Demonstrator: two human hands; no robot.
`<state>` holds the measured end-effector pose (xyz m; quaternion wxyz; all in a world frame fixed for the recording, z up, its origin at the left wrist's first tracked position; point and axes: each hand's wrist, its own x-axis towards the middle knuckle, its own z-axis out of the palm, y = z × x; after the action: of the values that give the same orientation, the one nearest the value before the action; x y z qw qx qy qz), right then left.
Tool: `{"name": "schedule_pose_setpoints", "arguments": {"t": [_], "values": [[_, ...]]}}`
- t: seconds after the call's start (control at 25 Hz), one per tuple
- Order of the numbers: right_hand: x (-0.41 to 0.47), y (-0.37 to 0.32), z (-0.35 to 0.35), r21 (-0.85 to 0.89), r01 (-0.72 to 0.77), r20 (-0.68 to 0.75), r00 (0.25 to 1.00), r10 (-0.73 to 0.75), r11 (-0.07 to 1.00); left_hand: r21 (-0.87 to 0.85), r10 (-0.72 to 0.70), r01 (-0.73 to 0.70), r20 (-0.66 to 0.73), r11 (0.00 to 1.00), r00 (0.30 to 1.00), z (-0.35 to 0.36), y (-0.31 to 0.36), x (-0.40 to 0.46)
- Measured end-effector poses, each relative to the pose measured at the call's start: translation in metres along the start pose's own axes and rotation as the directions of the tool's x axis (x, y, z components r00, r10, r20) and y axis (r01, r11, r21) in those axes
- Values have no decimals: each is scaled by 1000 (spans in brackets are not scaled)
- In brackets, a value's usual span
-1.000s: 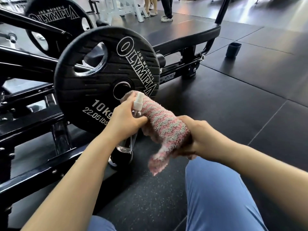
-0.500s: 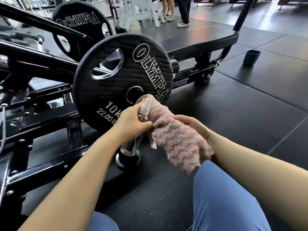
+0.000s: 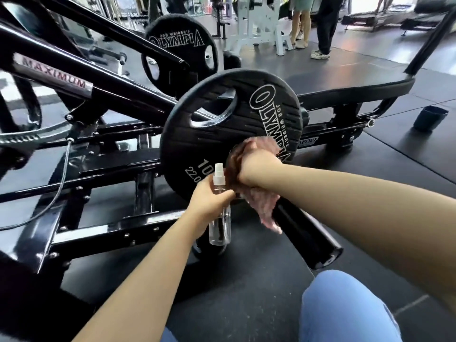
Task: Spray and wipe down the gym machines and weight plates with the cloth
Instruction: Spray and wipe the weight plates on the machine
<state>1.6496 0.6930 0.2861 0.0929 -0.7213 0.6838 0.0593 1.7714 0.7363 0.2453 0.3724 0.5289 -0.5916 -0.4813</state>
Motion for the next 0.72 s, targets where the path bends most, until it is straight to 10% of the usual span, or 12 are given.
{"name": "schedule_pose_setpoints", "arguments": {"t": [0.12, 0.4, 0.72], "values": [[19, -17, 6, -404, -66, -10, 998, 68, 912, -13, -8, 8, -50, 1000, 999, -12, 0, -4], [2, -24, 33, -374, -188, -234, 967, 103, 908, -43, 35, -37, -54, 998, 998, -23, -7, -14], [-80, -1, 32, -362, -11, 0, 1000, 12, 932, -44, 46, -42, 91, 998, 995, -11, -3, -16]]}}
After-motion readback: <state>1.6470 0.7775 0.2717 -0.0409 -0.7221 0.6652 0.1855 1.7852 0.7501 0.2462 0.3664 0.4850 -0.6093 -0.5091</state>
